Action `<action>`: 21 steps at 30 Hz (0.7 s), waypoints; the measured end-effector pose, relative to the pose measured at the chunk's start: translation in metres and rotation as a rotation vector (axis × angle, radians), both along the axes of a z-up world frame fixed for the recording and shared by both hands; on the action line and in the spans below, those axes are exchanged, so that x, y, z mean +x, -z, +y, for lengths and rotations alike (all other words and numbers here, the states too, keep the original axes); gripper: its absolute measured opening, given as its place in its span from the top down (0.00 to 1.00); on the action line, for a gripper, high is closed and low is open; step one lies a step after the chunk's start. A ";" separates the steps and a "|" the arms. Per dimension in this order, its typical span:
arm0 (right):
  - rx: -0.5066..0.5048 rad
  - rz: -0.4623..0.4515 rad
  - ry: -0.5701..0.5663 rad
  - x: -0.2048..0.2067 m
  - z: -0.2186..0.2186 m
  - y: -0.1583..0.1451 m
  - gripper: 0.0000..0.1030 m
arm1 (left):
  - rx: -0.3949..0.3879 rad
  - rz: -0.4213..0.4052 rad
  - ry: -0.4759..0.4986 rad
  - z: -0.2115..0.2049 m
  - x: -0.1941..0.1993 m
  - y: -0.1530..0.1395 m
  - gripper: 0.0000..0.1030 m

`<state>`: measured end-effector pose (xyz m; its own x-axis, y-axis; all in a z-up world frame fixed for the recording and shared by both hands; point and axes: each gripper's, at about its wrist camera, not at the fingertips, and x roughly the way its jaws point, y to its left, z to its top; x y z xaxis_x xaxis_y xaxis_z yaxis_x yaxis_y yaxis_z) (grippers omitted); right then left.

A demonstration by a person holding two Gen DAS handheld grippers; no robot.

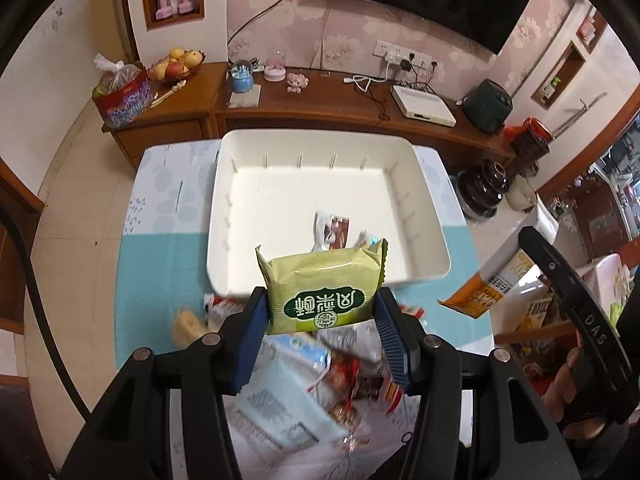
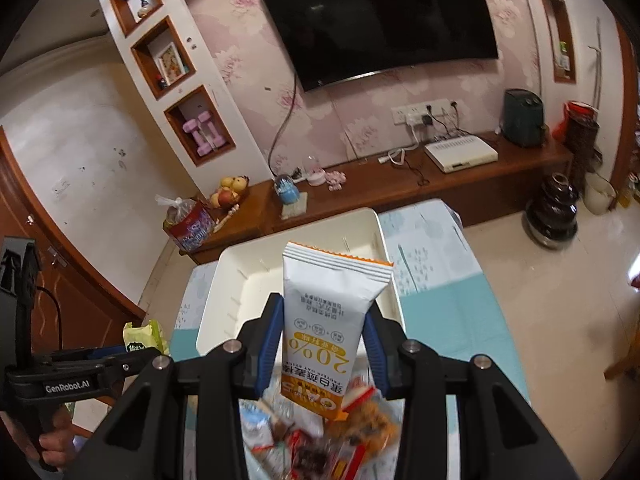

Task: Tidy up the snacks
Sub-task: 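Lift both packets and carry them over the white tray, then open both tools to drop the packets into the tray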

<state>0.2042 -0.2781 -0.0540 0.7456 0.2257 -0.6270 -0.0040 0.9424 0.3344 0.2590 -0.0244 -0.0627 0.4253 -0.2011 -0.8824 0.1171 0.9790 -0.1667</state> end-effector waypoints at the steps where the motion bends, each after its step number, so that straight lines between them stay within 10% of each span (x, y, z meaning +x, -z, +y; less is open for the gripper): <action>1: -0.003 -0.008 -0.004 0.005 -0.002 0.002 0.62 | 0.001 0.002 -0.003 -0.003 0.005 0.002 0.49; 21: -0.005 0.034 -0.099 0.074 -0.013 0.062 0.61 | -0.031 0.031 -0.126 -0.006 0.061 0.049 0.48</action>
